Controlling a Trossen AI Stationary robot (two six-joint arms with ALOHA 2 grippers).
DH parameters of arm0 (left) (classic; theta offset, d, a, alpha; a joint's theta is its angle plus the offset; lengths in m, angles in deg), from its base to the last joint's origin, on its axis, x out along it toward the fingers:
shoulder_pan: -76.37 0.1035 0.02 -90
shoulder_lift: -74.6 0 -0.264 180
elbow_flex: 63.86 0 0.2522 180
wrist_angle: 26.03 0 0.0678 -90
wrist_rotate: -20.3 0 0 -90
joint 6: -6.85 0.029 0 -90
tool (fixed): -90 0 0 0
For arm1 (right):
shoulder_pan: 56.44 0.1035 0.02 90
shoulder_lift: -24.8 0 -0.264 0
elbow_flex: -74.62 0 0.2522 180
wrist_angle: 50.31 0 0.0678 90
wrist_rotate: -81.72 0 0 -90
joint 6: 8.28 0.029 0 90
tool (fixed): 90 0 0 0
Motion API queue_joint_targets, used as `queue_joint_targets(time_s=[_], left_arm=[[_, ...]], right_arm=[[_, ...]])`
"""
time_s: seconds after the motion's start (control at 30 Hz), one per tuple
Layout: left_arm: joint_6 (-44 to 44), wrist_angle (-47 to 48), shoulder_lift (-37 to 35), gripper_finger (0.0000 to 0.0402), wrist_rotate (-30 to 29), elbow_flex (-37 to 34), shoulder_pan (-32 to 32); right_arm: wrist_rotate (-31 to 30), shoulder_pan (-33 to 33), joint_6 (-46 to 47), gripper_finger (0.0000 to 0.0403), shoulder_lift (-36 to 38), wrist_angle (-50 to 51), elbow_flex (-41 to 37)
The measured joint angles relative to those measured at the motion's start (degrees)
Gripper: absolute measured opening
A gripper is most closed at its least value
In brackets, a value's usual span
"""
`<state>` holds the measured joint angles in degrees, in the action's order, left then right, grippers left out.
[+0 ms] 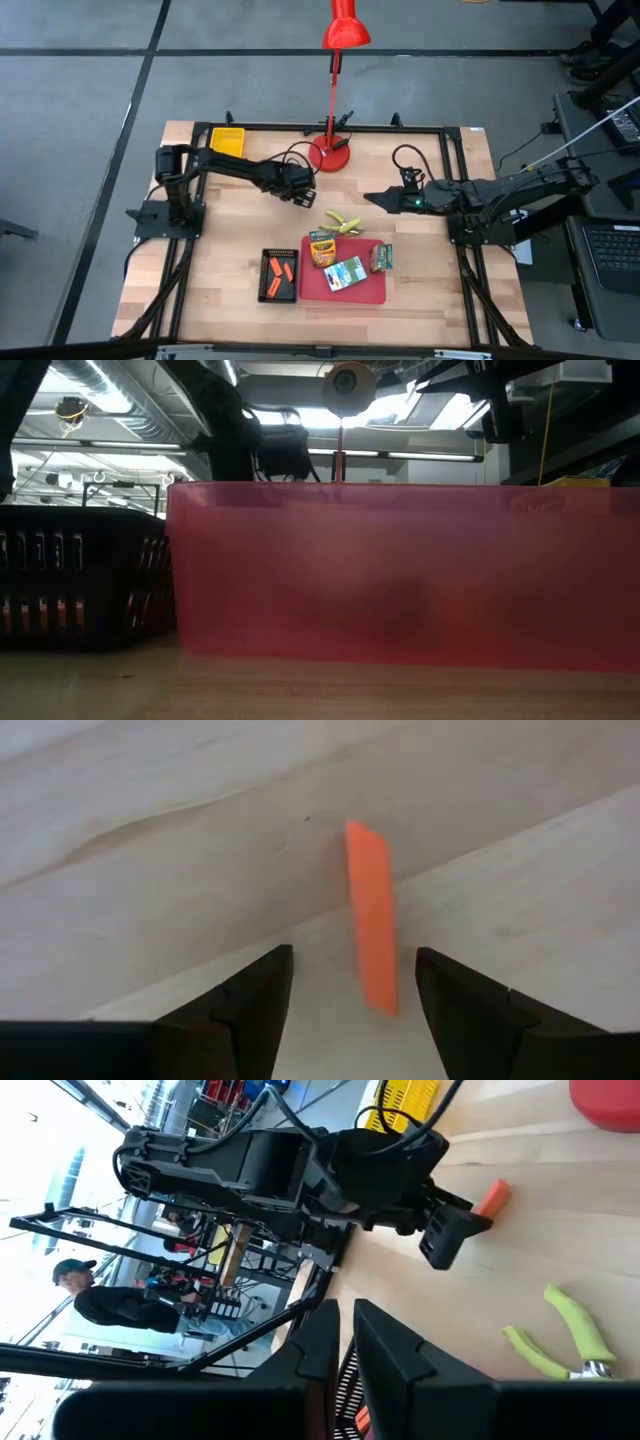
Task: Pick & Place School Supplies
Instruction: Put the orange eraser into the black bin
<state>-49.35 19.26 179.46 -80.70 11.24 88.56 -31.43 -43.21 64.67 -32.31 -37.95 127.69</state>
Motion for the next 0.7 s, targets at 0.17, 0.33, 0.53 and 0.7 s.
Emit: queue_joint_targets(time_s=[0.17, 0.33, 0.53, 0.7], left_arm=[[-0.10, 0.53, 1.71, 0.0199, 0.07, 1.04, 0.09], [-0.33, 0.59, 1.89, 0.0167, -0.76, 1.04, 0.23], [1.73, -1.16, 1.97, 0.0094, -0.88, 0.93, 0.68], [2.94, -3.21, 1.89, 0.0030, -0.44, 0.91, 0.19]], right_arm=[[0.02, -0.12, -0.18, 0.0041, -0.01, 0.37, -0.02], [0.02, -0.12, -0.39, 0.0041, 0.01, 0.41, -0.02], [0.02, -0.12, -1.25, 0.0041, -0.01, 0.51, -0.02], [0.02, -0.12, -1.46, 0.0041, -0.01, 0.50, -0.01]])
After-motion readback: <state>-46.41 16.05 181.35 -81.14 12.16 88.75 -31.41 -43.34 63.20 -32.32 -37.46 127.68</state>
